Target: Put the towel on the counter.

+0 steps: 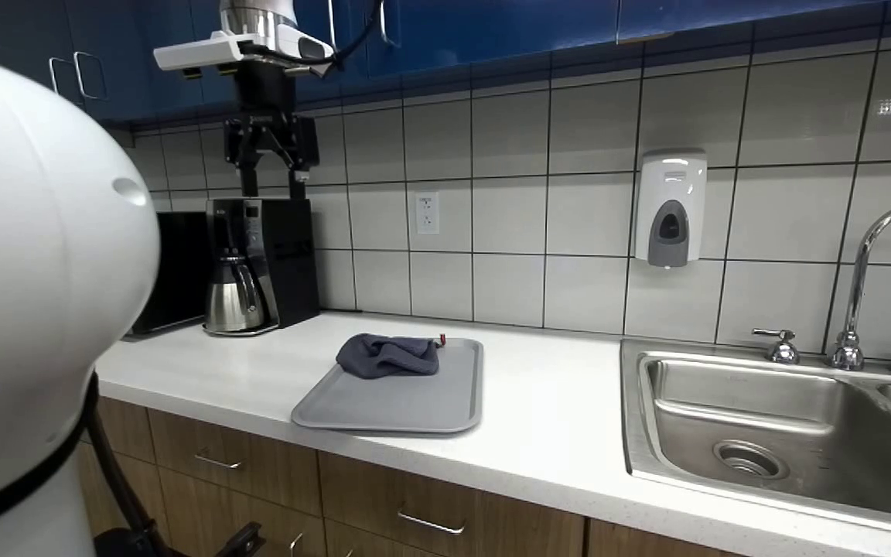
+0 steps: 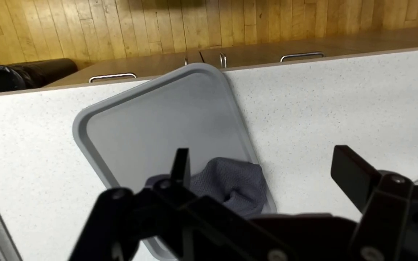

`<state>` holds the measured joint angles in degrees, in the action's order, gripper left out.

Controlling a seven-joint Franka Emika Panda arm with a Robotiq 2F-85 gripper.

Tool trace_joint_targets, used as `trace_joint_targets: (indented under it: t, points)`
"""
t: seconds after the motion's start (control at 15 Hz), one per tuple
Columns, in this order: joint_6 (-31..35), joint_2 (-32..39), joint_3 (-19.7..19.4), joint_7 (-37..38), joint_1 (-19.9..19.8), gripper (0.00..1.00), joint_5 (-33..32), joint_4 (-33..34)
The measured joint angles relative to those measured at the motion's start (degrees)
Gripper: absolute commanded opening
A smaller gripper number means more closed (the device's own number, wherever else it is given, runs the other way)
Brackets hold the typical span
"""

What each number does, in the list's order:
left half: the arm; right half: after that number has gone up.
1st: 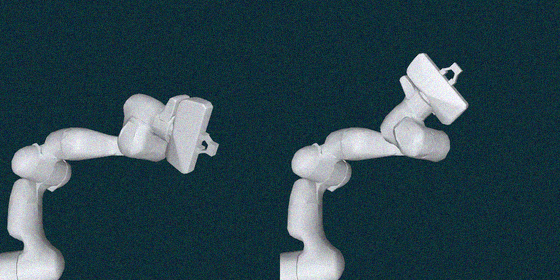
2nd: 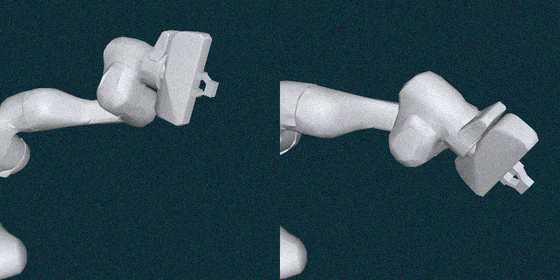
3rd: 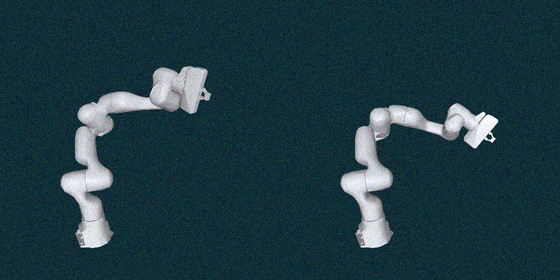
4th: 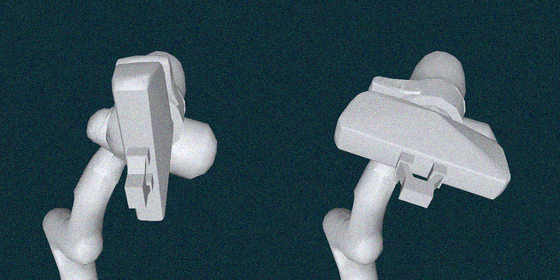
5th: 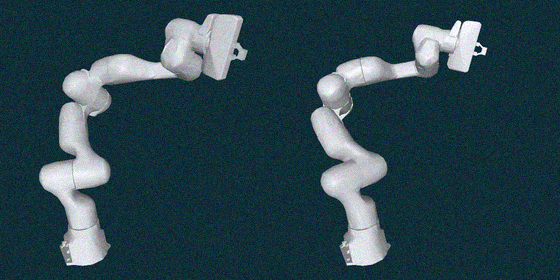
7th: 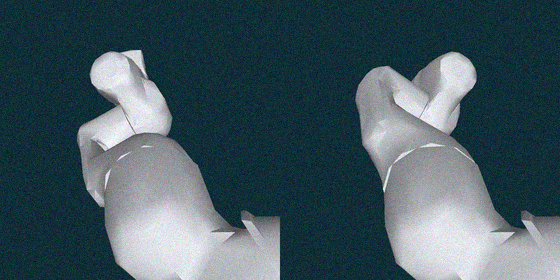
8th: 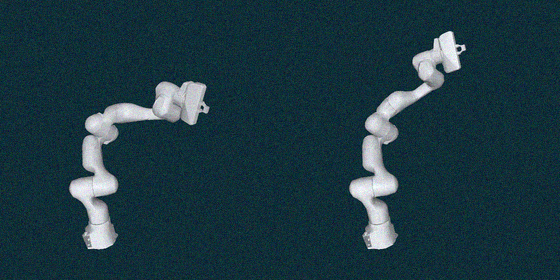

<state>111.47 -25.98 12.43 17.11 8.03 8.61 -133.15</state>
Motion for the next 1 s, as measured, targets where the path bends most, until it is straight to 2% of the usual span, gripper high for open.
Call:
trace_joint_targets:
  t: [0.4,1.0]
  points:
    - [6.1,0.1,0.0,0.5,0.0,1.00,-2.7,-2.8]
    - [22.8,6.0,-0.2,1.5,-1.7,1.00,-4.8,-6.3]
